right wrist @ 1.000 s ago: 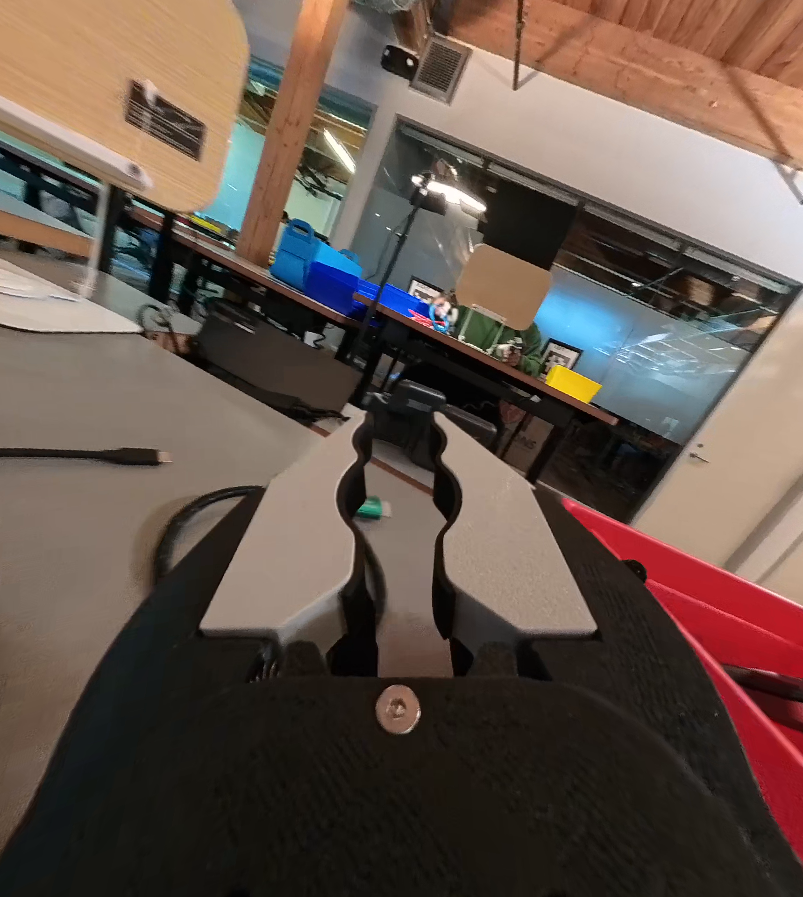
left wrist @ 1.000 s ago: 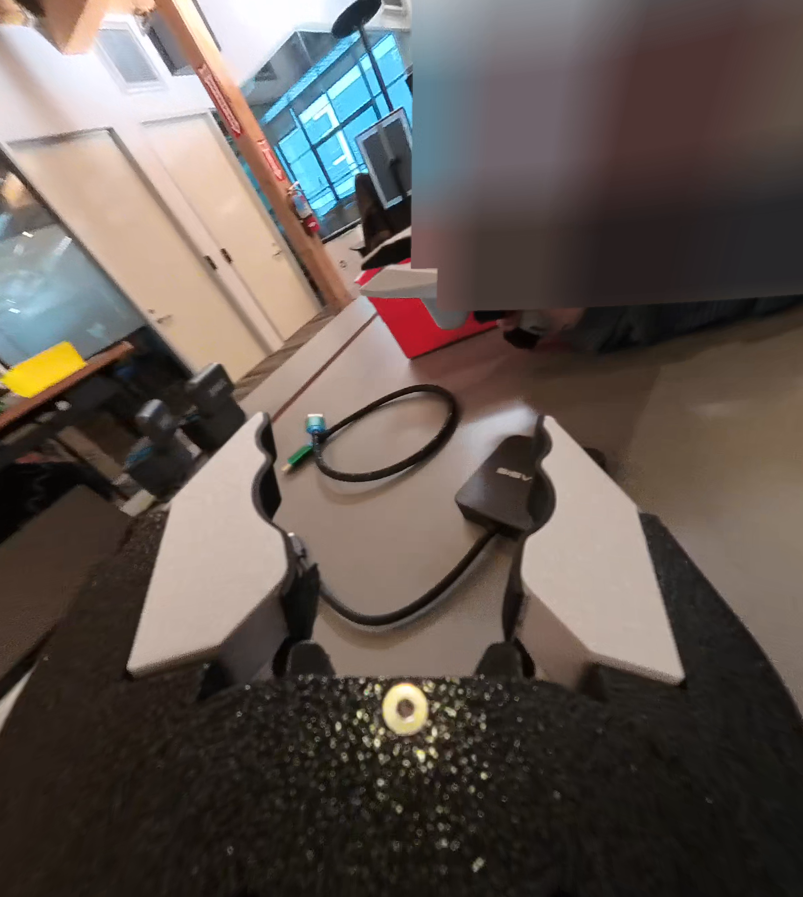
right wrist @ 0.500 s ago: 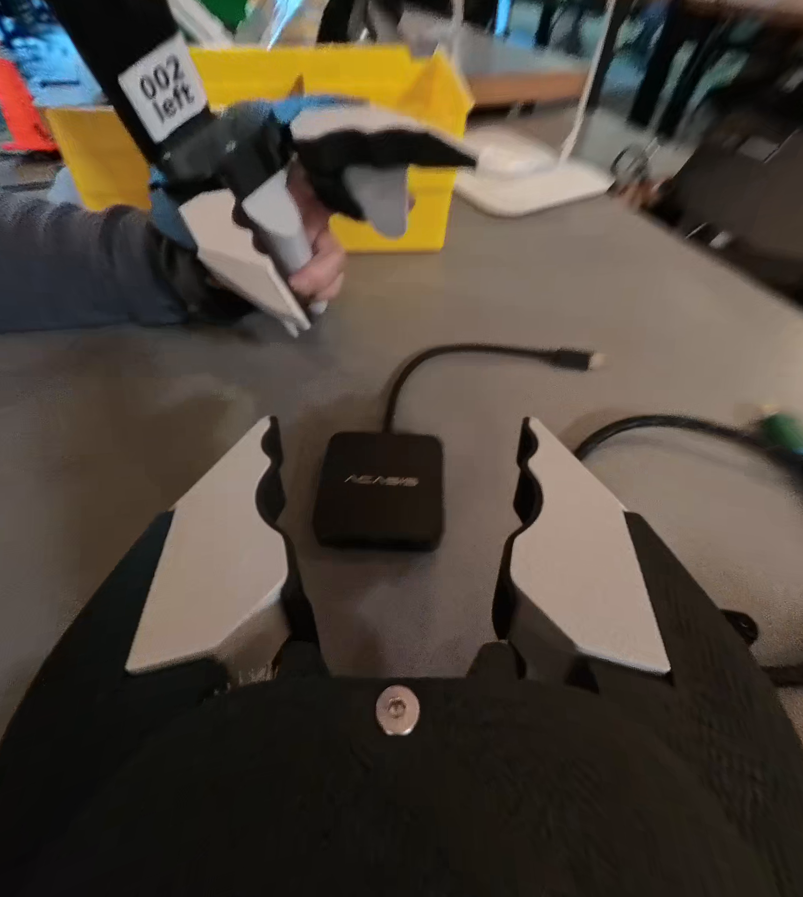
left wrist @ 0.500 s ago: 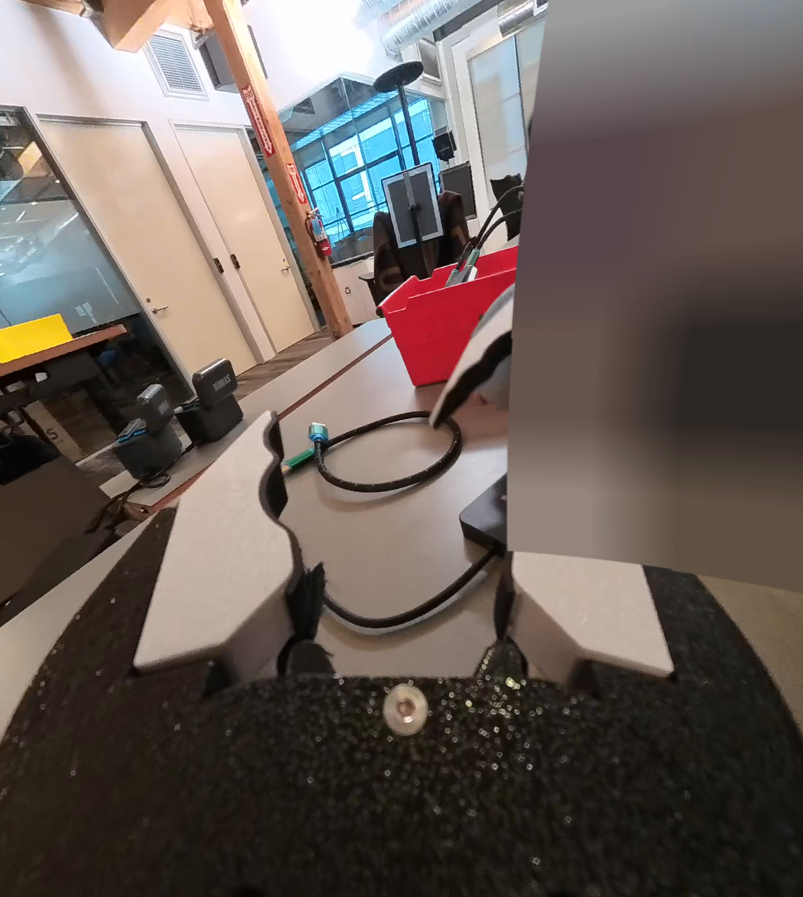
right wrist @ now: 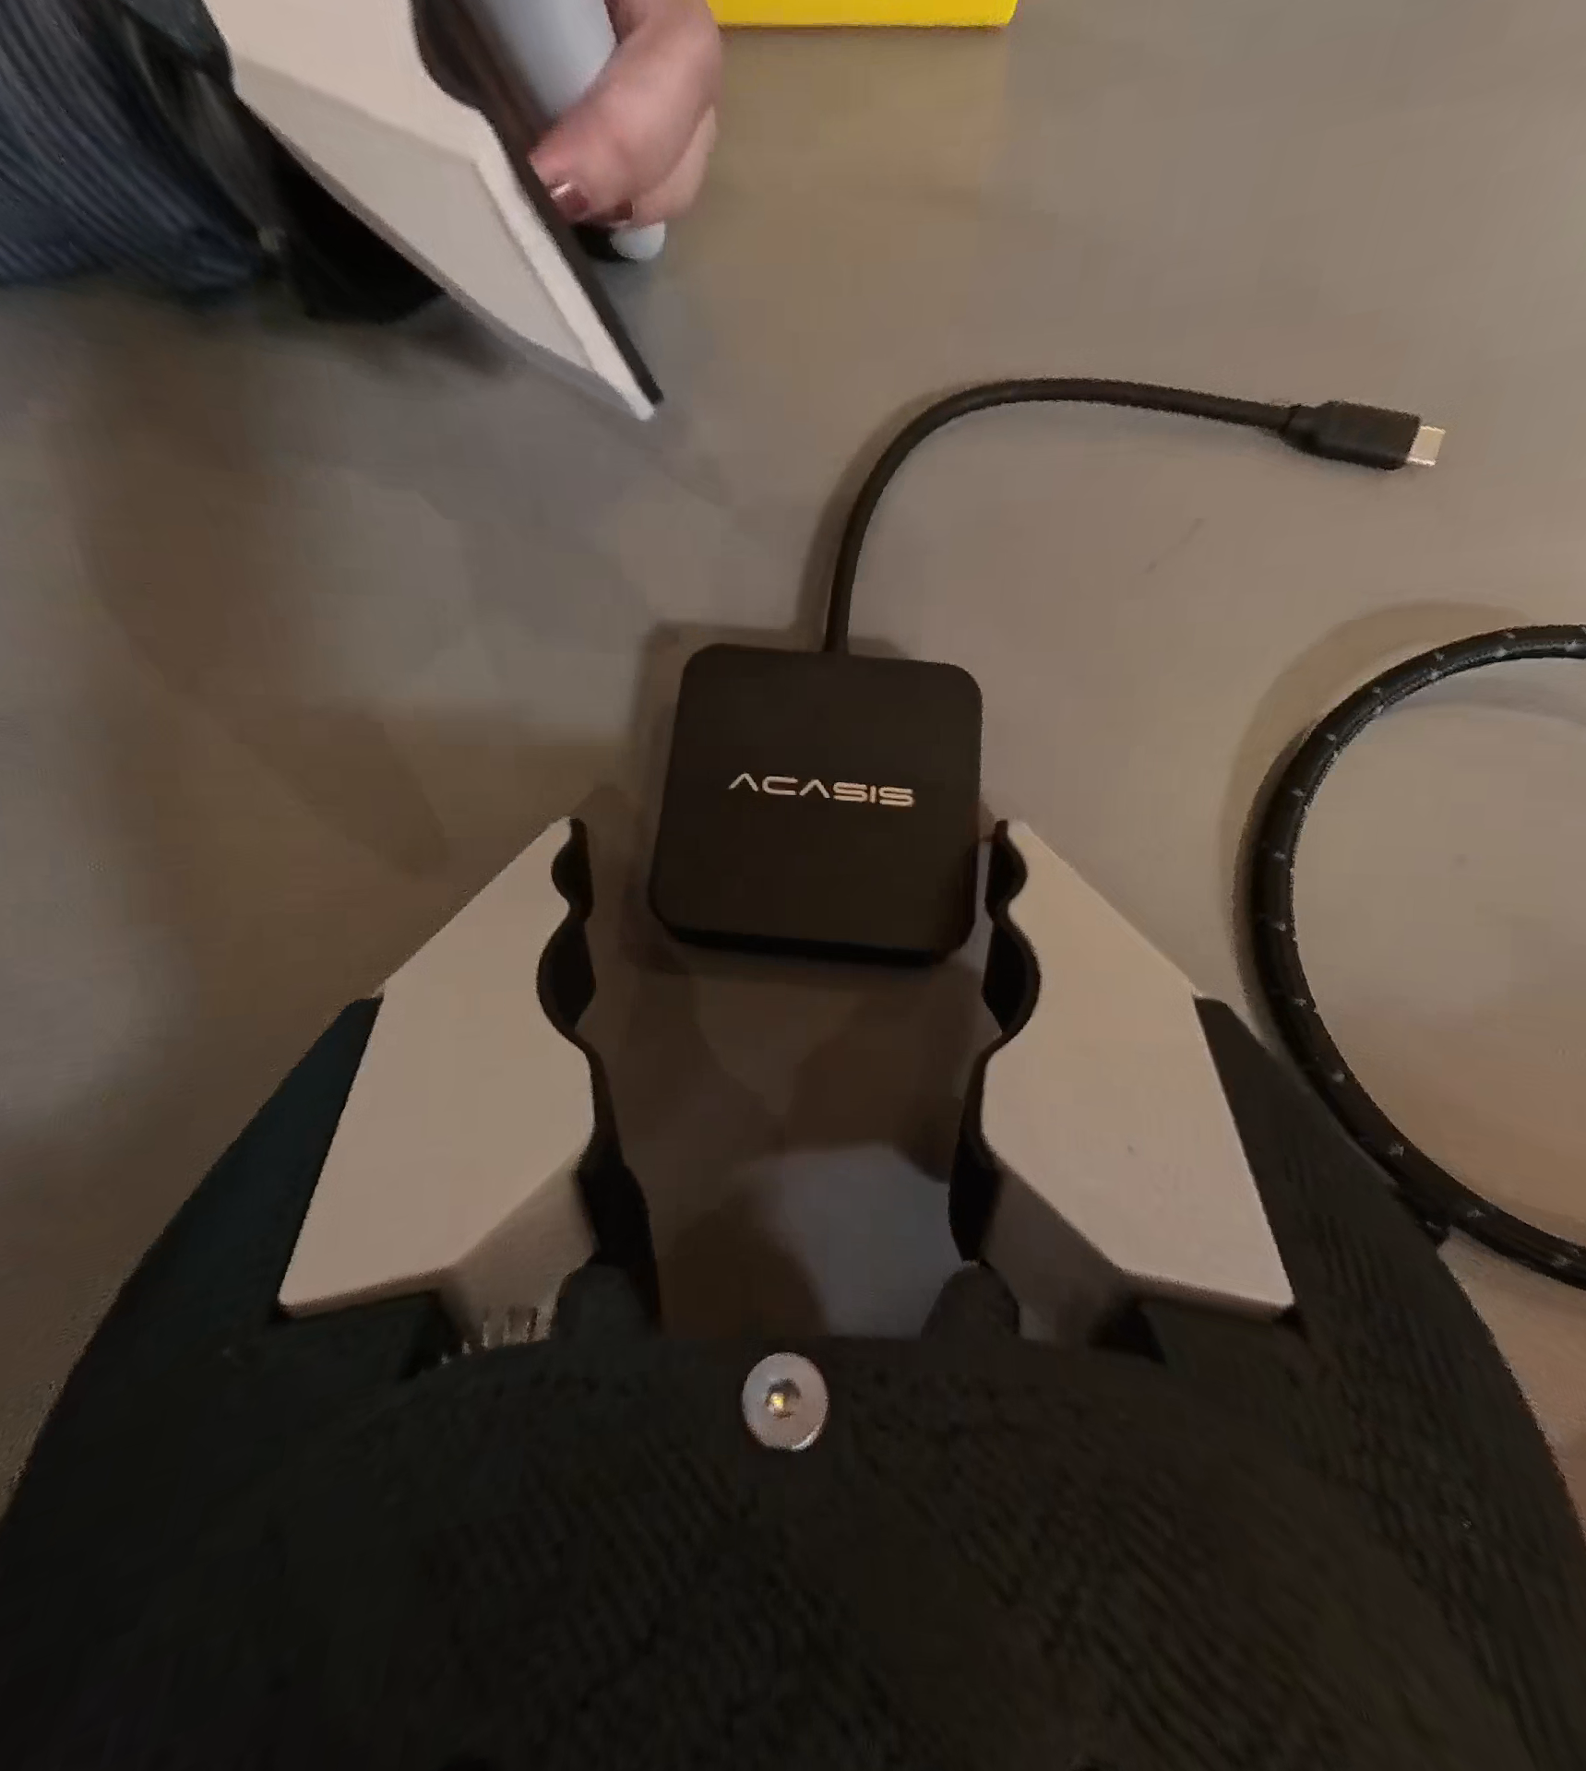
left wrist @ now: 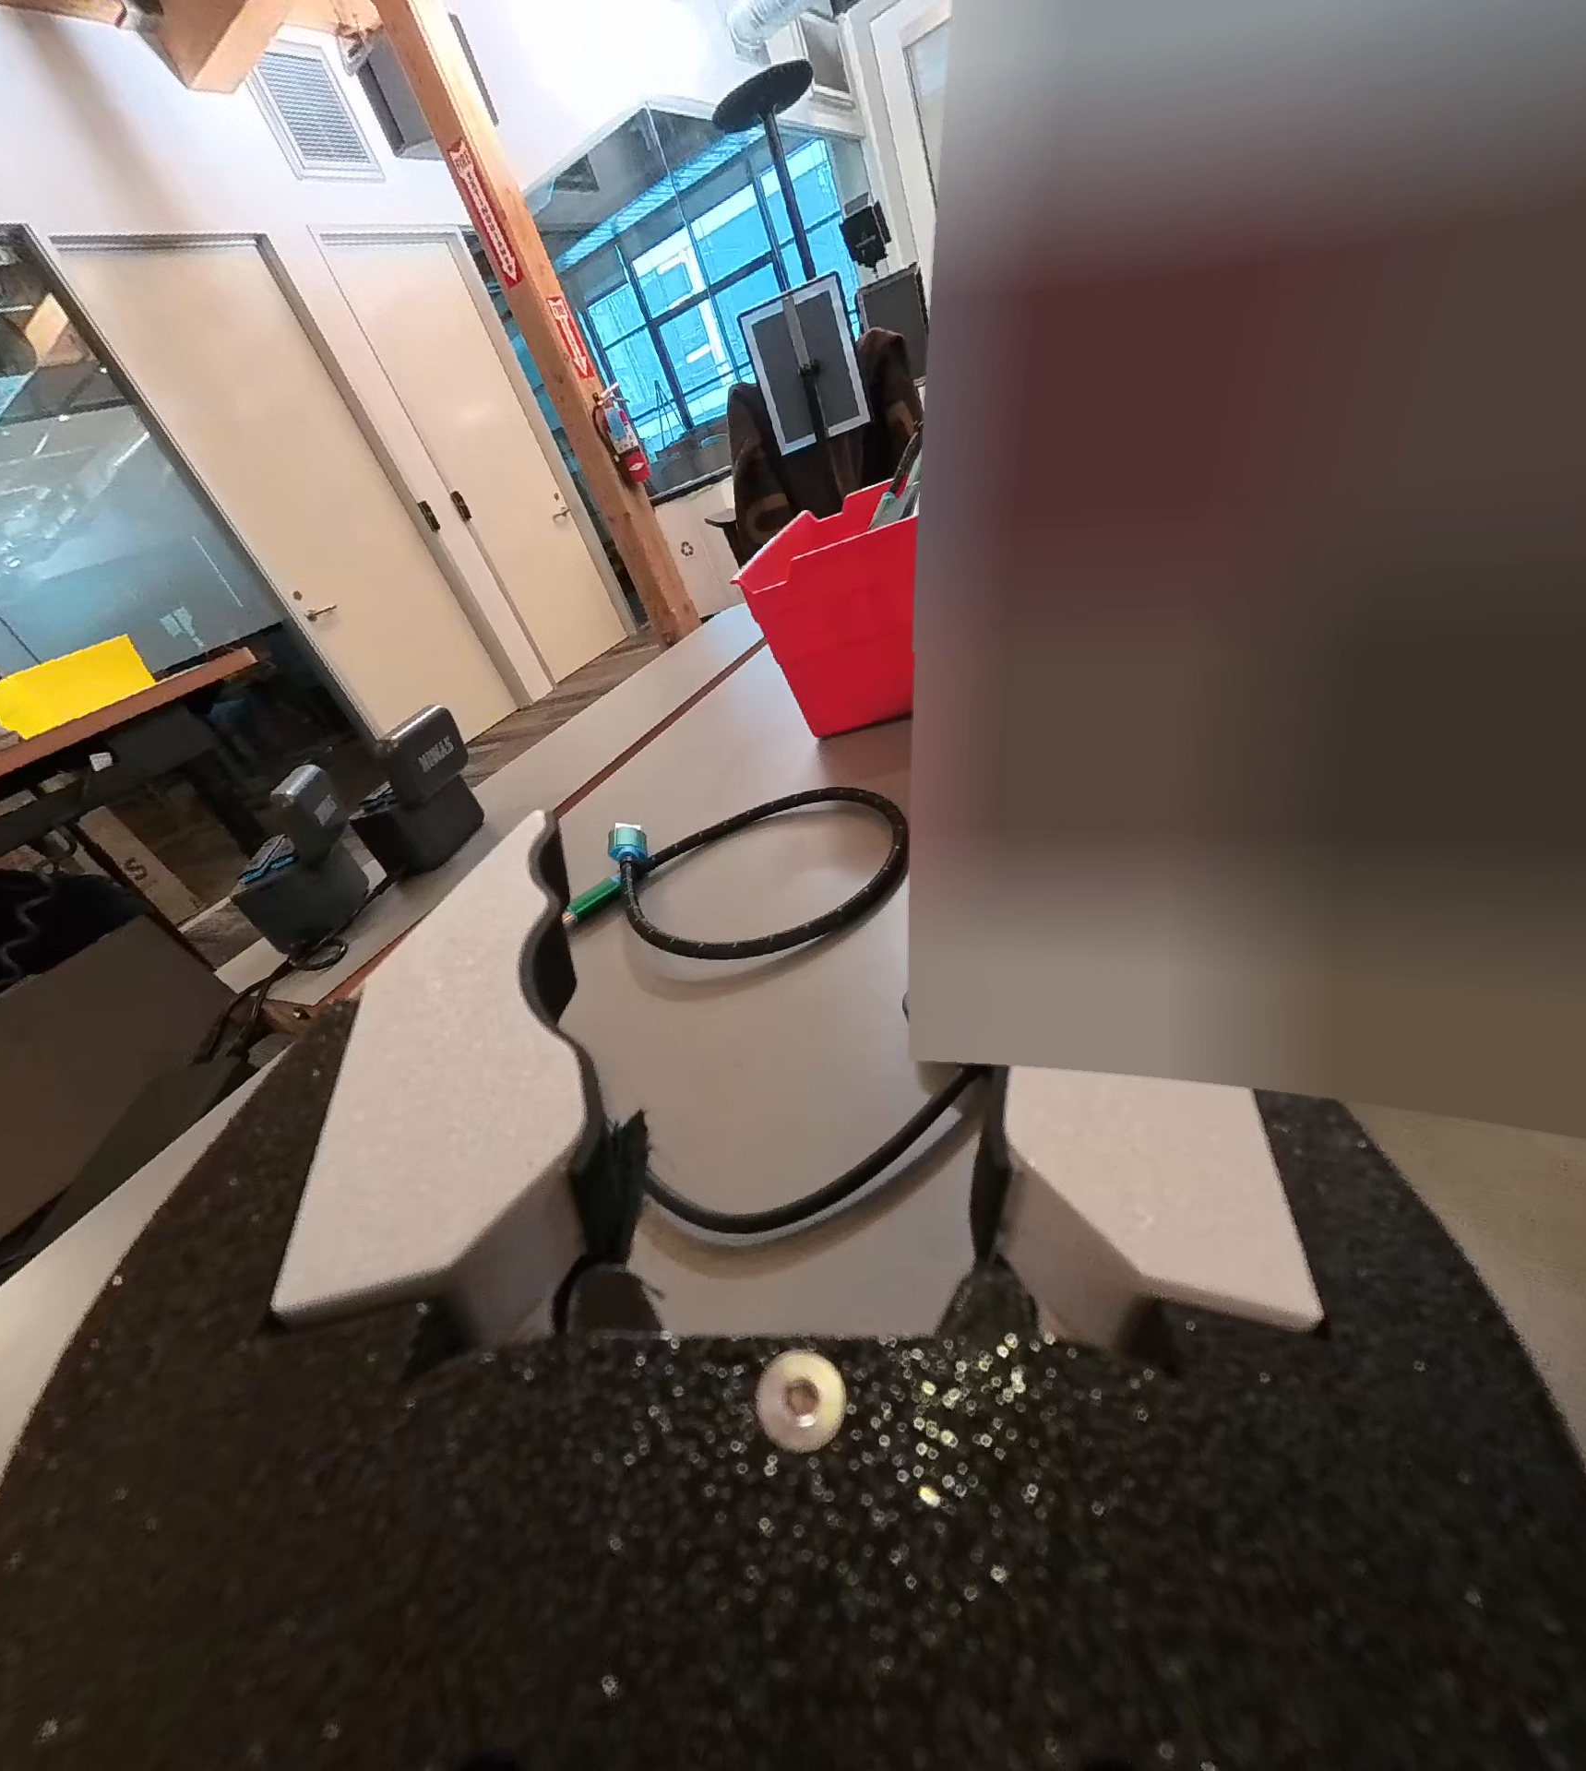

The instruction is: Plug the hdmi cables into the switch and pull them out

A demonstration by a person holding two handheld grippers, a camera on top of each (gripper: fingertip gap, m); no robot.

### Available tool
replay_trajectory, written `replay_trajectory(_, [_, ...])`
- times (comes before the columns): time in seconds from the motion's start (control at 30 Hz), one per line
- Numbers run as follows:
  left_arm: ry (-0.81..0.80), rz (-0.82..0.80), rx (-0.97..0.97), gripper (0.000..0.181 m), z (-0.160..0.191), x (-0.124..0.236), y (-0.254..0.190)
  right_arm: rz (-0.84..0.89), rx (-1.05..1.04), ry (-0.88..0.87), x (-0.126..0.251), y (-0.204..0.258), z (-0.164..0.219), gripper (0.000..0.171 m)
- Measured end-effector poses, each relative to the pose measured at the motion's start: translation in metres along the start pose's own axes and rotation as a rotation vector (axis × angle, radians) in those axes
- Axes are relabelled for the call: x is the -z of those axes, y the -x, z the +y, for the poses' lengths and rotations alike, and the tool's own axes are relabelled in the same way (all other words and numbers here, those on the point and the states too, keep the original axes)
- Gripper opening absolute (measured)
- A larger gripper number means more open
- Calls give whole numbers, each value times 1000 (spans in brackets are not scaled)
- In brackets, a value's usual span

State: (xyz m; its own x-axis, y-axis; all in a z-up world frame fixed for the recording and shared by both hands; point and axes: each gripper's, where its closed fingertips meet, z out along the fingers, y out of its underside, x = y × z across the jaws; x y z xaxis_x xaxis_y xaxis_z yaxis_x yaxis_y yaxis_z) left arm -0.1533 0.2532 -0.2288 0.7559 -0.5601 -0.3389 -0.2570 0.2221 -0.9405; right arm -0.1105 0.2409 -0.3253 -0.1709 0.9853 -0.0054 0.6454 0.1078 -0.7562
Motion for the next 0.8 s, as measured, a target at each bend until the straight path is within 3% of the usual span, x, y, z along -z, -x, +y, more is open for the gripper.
replay_trajectory(0.1, [6,6,-15,92,1,-1,-2,-6,9,-3,0,2,-1,68])
replay_trajectory(0.2, [14,66,-52,98,2,-2,-15,-9,-21,-16,1,1,-2,68])
replay_trajectory(0.4, [179,127,-257,107,29,-12,-39,-148,-316,-161,15,-5,-18,67])
replay_trajectory(0.63, [394,-2,-715,60,53,-24,-42,-250,-511,-242,20,-3,-30,67])
replay_trajectory(0.8, [528,-128,-971,42,66,-28,-25,-302,-545,-261,19,6,-37,66])
